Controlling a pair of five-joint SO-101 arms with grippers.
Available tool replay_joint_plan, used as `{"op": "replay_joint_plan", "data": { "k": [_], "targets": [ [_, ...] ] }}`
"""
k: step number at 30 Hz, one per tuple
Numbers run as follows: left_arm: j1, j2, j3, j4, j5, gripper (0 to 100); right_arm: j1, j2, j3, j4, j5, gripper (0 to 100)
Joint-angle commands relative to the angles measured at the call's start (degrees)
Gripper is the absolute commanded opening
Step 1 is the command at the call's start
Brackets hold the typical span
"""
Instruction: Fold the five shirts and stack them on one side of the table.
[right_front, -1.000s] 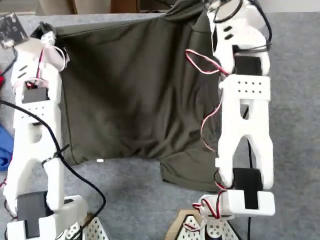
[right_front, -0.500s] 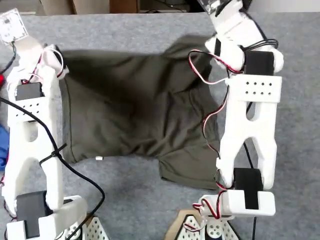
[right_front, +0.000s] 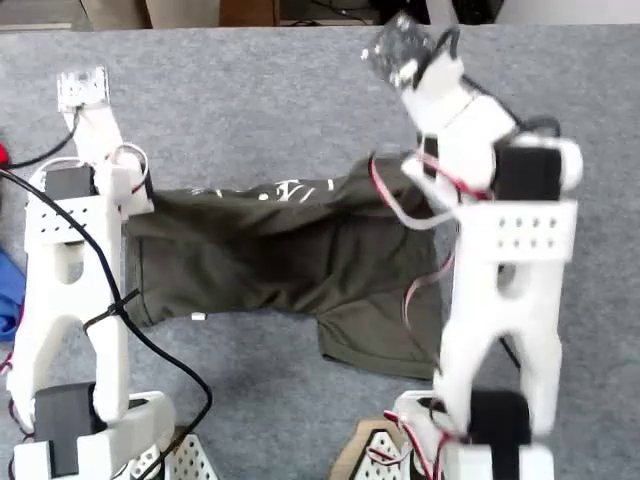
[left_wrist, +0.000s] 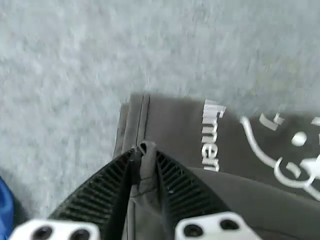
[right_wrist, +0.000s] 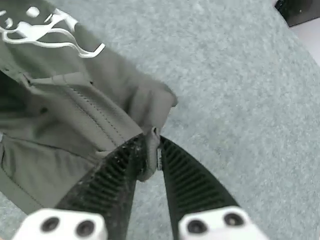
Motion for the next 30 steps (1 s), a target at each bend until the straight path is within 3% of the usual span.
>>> {"op": "replay_joint_plan", "data": {
  "k": [1, 16, 25, 30],
  "targets": [
    [0.6, -1.7, 4.5, 0.3, -2.6, 2, 1.1, -10.2, 15.3, -6.8, 0.5, 0.4],
    [1.2, -17.2, 28.2, -5.6, -2.9, 2, 2.8, -44.5, 59.7, -10.8, 2.6, 0.5],
    [-1.2, -17.3, 29.0, -10.6, -3.2, 2, 2.8, -57.0, 72.0, -10.5, 2.7, 0.5],
    [-2.5, -17.2, 29.0, -12.5, -3.1, 2, 2.8, -59.6, 74.2, -10.5, 6.7, 0.5]
  ]
}}
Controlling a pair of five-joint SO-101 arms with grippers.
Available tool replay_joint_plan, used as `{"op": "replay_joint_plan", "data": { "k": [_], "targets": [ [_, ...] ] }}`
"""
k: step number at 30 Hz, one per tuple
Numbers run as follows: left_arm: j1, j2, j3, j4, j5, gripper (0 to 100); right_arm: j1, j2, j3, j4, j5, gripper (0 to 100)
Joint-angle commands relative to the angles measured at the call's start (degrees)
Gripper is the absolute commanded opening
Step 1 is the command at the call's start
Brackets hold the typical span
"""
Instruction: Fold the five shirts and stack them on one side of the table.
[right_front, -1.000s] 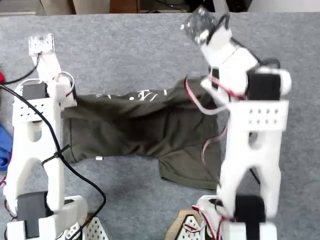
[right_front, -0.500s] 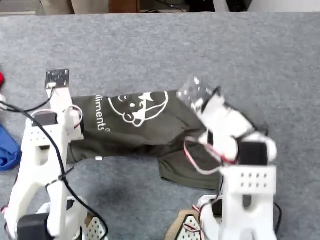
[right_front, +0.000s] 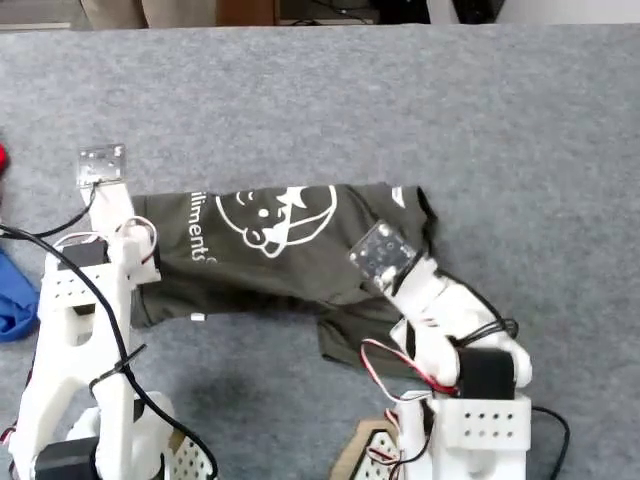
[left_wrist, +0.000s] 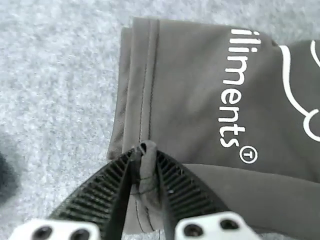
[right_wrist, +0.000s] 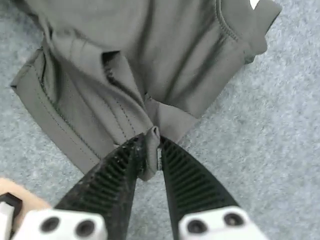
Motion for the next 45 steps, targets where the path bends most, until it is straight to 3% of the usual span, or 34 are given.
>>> {"op": "replay_joint_plan", "data": {
  "k": [1, 5, 10, 13, 17, 22, 27, 30, 33, 34, 35, 37, 42, 45],
  "targets": [
    [-0.4, -1.6, -0.4, -1.4, -0.5, 2, 1.2, -1.5, 0.7, -0.7, 2.6, 0.5],
    [-0.4, -1.5, -0.2, -0.4, -1.3, 2, 1.0, -1.6, 0.9, 0.4, 4.6, 0.5],
    [2.5, -2.0, 3.1, 4.1, -10.6, 2, 0.8, -1.7, 0.9, 1.8, 7.9, 0.5],
    [-0.1, -2.1, 3.2, 4.1, -10.5, 11, 0.8, -1.7, 0.5, 4.0, 12.0, 1.9],
    [-4.4, -2.1, 1.5, 4.7, -4.6, 25, 1.0, -1.7, 0.6, 5.2, 16.1, 16.7],
    [-6.6, -2.1, 0.9, 4.8, -3.3, 27, 1.3, -1.7, -1.3, 6.6, 17.8, 30.2],
    [-7.6, -2.2, -3.5, 10.7, -3.3, 27, 1.2, -1.7, -6.5, 7.4, 17.6, 28.3],
    [-9.8, -1.9, -11.6, 14.6, -2.8, 26, 1.2, -1.1, -9.7, 6.6, 17.4, 20.4],
    [-10.1, -1.5, -19.6, 16.1, -0.4, 13, 1.1, 0.4, -10.4, 1.6, 13.9, 1.3],
    [-9.8, -1.5, -21.5, 15.9, 1.2, 6, 1.0, 1.7, -10.2, -0.4, 12.9, 0.4],
    [-8.4, -1.5, -22.7, 14.8, 2.3, 1, 0.9, 3.6, -10.2, -2.2, 12.0, 3.6],
    [-5.6, -0.8, -22.8, 11.6, 4.4, 4, 0.8, 8.6, -10.6, -6.7, 10.1, 6.6],
    [1.6, 6.4, -21.2, 1.0, 9.8, 2, -0.4, 24.7, -16.0, -16.2, 5.4, 2.9],
    [1.8, 13.8, -21.2, -1.8, 9.7, 2, -3.1, 35.5, -21.8, -16.7, 2.4, 0.6]
  ]
}}
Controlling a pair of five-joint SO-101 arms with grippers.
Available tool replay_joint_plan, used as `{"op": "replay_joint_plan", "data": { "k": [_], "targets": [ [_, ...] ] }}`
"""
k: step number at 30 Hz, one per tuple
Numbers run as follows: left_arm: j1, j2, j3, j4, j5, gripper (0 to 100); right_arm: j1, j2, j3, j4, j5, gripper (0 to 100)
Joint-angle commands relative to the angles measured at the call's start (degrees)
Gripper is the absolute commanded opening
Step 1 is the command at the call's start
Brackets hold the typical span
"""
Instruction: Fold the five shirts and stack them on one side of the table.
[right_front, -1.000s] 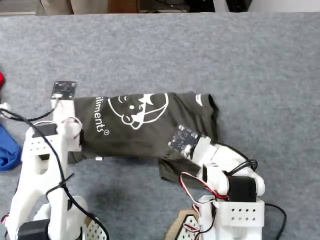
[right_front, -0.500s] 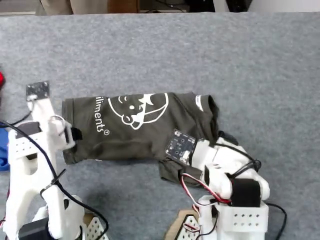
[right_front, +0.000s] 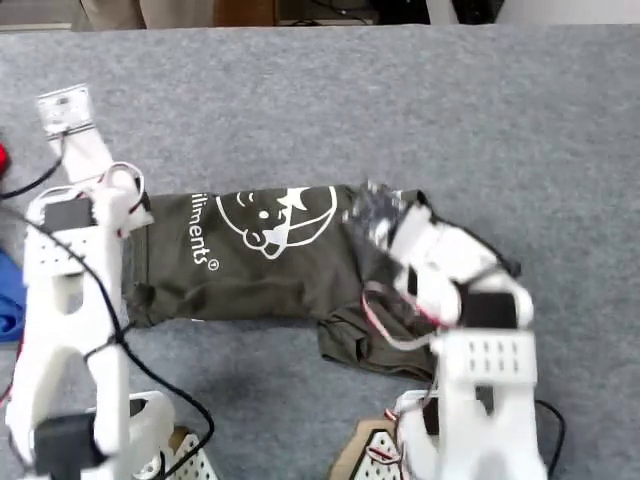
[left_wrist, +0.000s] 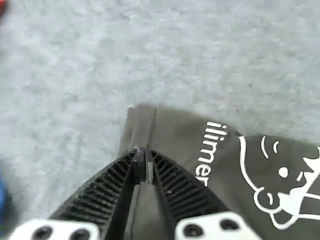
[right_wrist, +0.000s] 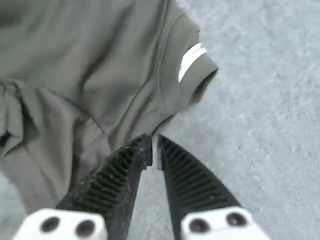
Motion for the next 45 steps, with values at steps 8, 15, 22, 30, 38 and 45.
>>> {"op": "replay_joint_plan", "data": {
  "k": [8, 15, 22, 30, 38, 45],
  "targets": [
    [1.3, 25.0, -8.3, -6.7, 3.7, 2, -6.4, 36.6, -19.5, -9.3, -10.1, 0.5],
    [1.0, 37.8, -16.3, -6.1, 3.4, 2, -1.1, 60.8, -31.7, -15.2, -10.6, 0.5],
    [1.1, 39.9, -23.0, -0.7, 3.3, 2, 5.8, 76.8, -46.7, -14.9, -8.2, 0.5],
    [1.2, 39.6, -24.9, -0.6, 1.8, 2, 6.8, 82.2, -62.5, -2.9, -6.4, 0.5],
    [0.8, 39.5, -31.6, 10.9, -0.4, 2, 3.7, 68.5, -62.5, 6.0, -3.9, 0.5],
    [3.1, 32.2, -27.2, 18.0, -6.7, 2, 3.3, 51.0, -47.7, 7.1, -0.2, 0.5]
  ]
}}
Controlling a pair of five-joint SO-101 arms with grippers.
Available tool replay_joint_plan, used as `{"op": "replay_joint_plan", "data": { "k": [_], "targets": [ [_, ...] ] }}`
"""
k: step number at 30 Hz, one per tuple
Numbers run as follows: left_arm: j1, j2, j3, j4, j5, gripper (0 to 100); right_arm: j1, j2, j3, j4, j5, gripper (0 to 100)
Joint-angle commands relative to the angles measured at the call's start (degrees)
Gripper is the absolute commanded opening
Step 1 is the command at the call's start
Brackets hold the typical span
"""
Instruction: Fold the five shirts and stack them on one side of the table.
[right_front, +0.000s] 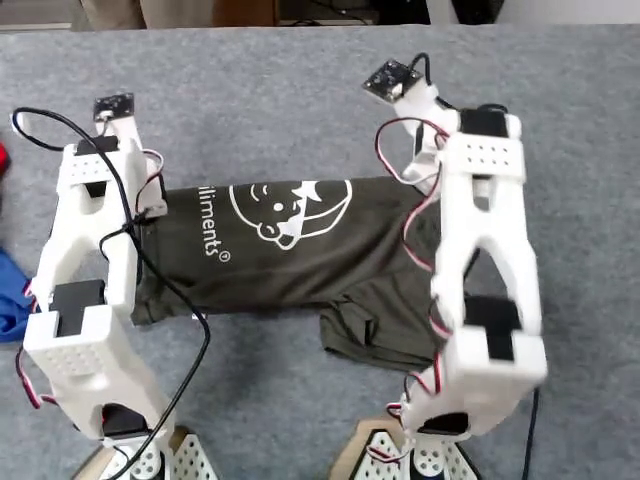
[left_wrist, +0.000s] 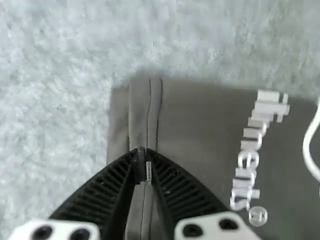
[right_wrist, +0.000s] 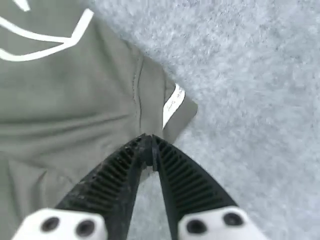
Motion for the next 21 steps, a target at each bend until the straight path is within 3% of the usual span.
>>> {"op": "replay_joint_plan", "data": {
  "k": [1, 10, 16, 21],
  "targets": [
    [1.8, -8.6, 5.6, 1.2, -3.0, 2, -1.1, -12.6, 9.5, 0.1, 2.8, 0.5],
    [0.2, -27.5, 34.6, -10.8, -4.7, 2, -3.6, -38.4, 38.1, -4.1, 6.3, 0.5],
    [-2.9, -25.5, 32.5, -7.1, -4.5, 12, -3.6, -42.3, 45.4, -5.7, 6.3, 0.5],
    [-2.5, -20.1, 29.7, -4.1, -4.5, 13, -3.5, -42.6, 45.9, -5.7, 6.3, 0.5]
  ]
}}
